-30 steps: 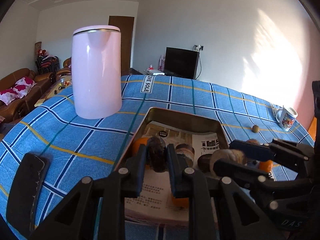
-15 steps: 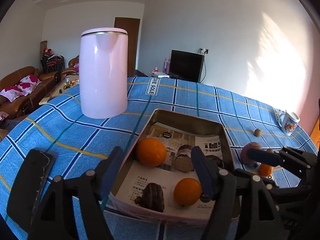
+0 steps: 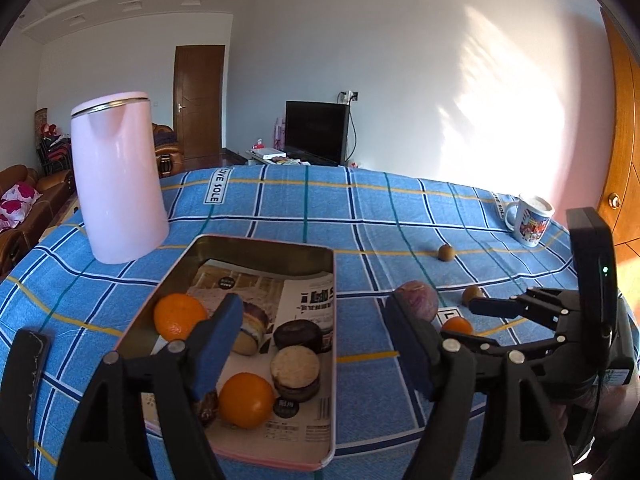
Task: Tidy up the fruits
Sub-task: 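Grasp the purple fruit with the left tool while the right tool grasps an orange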
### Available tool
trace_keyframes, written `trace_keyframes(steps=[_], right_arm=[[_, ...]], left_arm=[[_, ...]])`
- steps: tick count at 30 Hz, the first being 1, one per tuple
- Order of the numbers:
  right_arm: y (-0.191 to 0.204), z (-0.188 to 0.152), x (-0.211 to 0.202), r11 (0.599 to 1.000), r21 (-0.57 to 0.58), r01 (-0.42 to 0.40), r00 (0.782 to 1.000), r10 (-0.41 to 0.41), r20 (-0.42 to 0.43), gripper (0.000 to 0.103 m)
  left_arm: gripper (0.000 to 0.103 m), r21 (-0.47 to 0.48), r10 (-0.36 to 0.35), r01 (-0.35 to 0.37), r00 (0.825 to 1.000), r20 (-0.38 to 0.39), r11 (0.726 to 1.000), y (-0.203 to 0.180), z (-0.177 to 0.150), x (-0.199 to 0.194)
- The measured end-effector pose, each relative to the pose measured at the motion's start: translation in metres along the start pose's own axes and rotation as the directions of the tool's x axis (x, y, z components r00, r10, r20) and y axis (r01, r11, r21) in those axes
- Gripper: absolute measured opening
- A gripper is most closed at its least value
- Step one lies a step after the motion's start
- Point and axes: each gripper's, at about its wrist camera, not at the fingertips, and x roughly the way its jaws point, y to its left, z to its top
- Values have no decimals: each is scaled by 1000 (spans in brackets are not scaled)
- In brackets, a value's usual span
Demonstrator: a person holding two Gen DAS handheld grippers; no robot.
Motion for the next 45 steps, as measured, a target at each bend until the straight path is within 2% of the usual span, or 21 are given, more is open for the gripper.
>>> trace_keyframes(steps=[3,4,5,6,8,10,14,17,21,23,26,28,31,34,38,45], right_arm=[[3,0,12,1000,-7,-7,999,7,-44,59],[2,-1,17,1000,-7,-10,998,9,-65,54],[0,-1,20,1000,1,-21,997,21,-74,42],[-1,-2,23,1000,10,-26,996,26,-80,40],[-5,-3,20,999,29,-38,997,40,-66,40],[-10,-5,10,999,50,-19,1000,20,-24,40],[-31,-11,-12,990,101,101,993,-106,51,40],[-50,-15,-20,979,135,156,984,-165,63,40],[-65,-19,-29,972,173,162,981,-177,77,40],[-68,-21,-31,972,180,153,982,-170,84,40],[-69,-22,-31,973,180,144,983,-162,89,40],[-68,-21,-29,975,175,138,984,-155,86,40],[-69,-22,-27,979,172,114,988,-130,82,40],[-71,-22,-26,978,182,99,990,-115,80,40],[-71,-23,-29,979,186,87,990,-106,95,40],[-68,-24,-36,981,180,79,986,-104,132,40]], left_arm=[[76,18,-2,2,1000,-11,1000,-9,3,7],[76,25,-2,3,1000,-15,1000,-12,3,10],[76,32,-7,8,1000,-21,999,-15,4,12],[76,39,-14,15,999,-29,999,-19,5,15],[76,53,-31,33,999,-40,998,-27,5,19],[76,76,-53,57,997,-50,995,-38,6,24],[76,114,-77,88,992,-95,990,-62,5,41],[76,146,-80,101,987,-142,984,-78,5,59],[71,162,-73,108,976,-205,981,-91,3,85],[60,161,-74,115,967,-242,980,-94,3,95],[58,170,-60,106,964,-259,980,-97,4,103],[54,143,-69,115,953,-295,983,-94,4,112],[53,140,-73,118,953,-293,983,-94,3,112],[53,115,-137,177,948,-288,978,-96,0,104],[53,136,-165,202,956,-241,970,-106,0,89],[53,136,-169,195,969,-181,971,-108,4,78]])
